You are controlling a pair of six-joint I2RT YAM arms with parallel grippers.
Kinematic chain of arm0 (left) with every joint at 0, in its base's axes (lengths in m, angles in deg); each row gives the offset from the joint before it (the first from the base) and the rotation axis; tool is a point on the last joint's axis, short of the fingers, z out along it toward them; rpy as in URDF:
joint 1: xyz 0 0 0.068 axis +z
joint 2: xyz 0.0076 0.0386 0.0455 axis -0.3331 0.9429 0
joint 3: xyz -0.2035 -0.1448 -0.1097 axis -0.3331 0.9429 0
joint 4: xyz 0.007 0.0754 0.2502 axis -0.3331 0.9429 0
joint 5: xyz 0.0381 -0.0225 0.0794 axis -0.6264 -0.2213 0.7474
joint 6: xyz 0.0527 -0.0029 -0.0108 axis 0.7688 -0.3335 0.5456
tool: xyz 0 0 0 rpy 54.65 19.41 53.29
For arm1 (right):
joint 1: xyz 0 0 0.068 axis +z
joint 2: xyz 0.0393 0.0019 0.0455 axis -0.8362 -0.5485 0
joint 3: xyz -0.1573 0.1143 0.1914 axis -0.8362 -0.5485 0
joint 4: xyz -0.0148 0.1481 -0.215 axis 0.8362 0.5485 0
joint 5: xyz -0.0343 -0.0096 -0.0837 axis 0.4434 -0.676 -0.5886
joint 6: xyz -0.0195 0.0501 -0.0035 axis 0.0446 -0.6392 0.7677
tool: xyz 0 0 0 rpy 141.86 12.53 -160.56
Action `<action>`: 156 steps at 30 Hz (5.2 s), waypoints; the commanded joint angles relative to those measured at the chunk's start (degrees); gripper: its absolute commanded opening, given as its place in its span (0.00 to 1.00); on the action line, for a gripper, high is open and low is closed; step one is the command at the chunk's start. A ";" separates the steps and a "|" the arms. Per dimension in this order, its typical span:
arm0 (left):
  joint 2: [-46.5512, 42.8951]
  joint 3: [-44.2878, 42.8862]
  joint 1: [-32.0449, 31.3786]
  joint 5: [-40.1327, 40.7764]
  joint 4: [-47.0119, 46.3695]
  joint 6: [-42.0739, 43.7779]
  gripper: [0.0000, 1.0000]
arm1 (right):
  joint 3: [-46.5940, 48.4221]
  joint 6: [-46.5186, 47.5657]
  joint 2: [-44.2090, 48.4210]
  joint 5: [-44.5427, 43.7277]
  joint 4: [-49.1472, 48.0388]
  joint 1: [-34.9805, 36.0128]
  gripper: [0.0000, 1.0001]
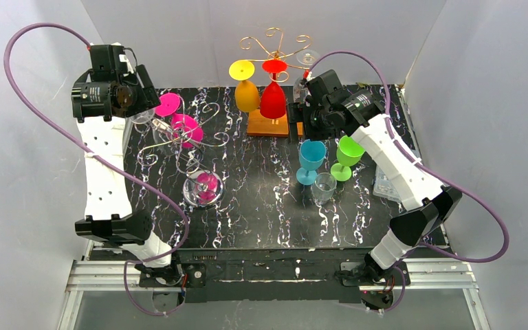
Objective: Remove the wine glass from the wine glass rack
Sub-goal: Pick up the wine glass from the wine rack.
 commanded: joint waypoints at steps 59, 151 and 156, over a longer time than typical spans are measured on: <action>-6.23 3.42 -0.85 -4.24 -0.63 0.23 0.43 | 8.57 -2.51 -2.00 -0.98 -1.85 5.93 0.99; -12.41 14.16 -0.97 0.84 1.81 3.70 0.76 | 6.52 -2.87 -1.61 -1.32 -3.29 8.21 0.98; -12.45 14.50 -0.94 0.62 1.86 3.62 0.69 | 6.38 -3.03 -1.44 -1.33 -3.37 8.18 0.97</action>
